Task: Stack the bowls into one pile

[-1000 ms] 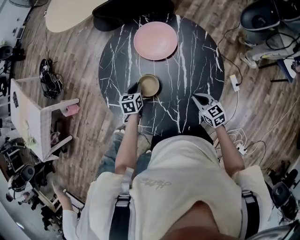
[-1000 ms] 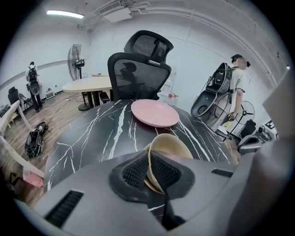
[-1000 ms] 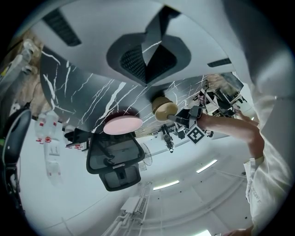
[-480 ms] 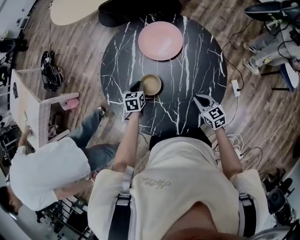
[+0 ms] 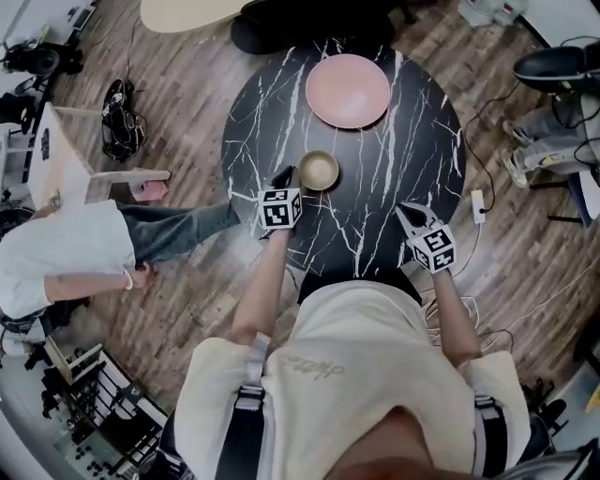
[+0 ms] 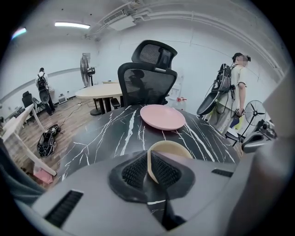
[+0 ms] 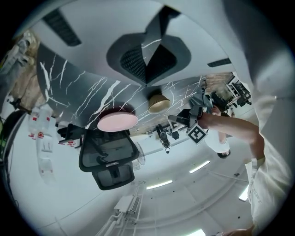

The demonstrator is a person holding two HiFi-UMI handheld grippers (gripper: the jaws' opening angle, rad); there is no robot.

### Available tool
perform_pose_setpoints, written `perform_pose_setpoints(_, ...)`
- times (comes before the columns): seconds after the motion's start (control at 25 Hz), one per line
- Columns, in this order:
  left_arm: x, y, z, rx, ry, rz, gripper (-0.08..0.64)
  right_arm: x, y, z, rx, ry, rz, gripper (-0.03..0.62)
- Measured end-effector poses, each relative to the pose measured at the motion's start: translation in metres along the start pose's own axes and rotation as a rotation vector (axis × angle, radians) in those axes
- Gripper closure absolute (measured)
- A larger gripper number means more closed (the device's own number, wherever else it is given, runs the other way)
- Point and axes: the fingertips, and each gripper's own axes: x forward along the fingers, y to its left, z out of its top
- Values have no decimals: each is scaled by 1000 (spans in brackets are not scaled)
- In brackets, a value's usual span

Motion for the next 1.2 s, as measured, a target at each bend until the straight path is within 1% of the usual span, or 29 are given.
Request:
perform_pose_setpoints(0.2, -33, -9, -13, -9, -15, -8, 525, -2, 11, 8, -44, -11, 23, 588)
perform_pose_setpoints(0.44, -79, -21, -20, -32, -76, -12, 531, 3, 22, 32, -125, -35, 62, 588)
perform_pose_setpoints(0.64, -111, -31, -22, -56, -123, -17, 532, 0, 36, 51, -158, -65, 71, 588)
perform_pose_setpoints(0.8, -133, -31, -17, -73, -160, -15, 532, 0, 47, 73, -187, -84, 87, 588)
perform_pose_setpoints(0.96, -148, -33, -11, -59, -188, -15, 532, -2, 55, 94, -227, -113, 95, 588)
perform_pose_setpoints(1.2, -166, -37, 8, -24, -239, -22, 532, -11, 61, 114, -241, -159, 93, 588)
